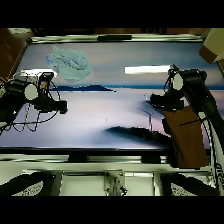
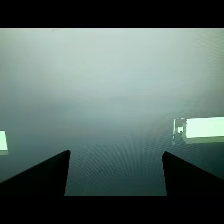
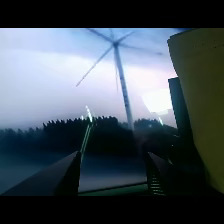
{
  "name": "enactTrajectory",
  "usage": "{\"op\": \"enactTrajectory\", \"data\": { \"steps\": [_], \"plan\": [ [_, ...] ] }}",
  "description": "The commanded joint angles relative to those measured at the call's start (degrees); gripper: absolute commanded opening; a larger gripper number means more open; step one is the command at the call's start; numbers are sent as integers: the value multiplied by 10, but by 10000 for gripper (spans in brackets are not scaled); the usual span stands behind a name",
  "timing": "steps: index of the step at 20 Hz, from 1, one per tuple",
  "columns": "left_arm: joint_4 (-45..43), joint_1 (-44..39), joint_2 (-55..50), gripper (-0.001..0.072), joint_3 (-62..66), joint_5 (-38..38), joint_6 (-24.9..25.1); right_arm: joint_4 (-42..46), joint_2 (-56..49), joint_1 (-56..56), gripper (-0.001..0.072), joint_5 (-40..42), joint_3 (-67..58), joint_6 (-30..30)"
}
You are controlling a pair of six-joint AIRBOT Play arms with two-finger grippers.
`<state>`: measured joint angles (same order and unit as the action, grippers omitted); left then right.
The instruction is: Fold the shirts.
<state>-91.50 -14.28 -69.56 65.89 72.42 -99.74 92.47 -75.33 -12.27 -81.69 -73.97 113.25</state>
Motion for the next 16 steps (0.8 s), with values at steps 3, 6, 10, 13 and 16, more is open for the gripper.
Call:
{"op": "enactTrajectory", "data": {
  "steps": [3, 6, 10, 13, 16],
  "plan": [
    [0, 0, 0, 716, 0, 0, 0, 0, 0, 0, 519, 0, -1, 0],
    [0, 0, 0, 715, 0, 0, 0, 0, 0, 0, 519, 0, -1, 0],
    [25, 0, 0, 716, 0, -7, -48, 0, 0, 0, 519, 0, -1, 0],
    [41, 0, -2, 715, -12, -99, -52, 0, 0, 0, 519, -2, 0, 0],
    [56, 5, -47, 715, -3, -217, -52, 0, 0, 0, 519, 40, 0, 0]
  ]
}}
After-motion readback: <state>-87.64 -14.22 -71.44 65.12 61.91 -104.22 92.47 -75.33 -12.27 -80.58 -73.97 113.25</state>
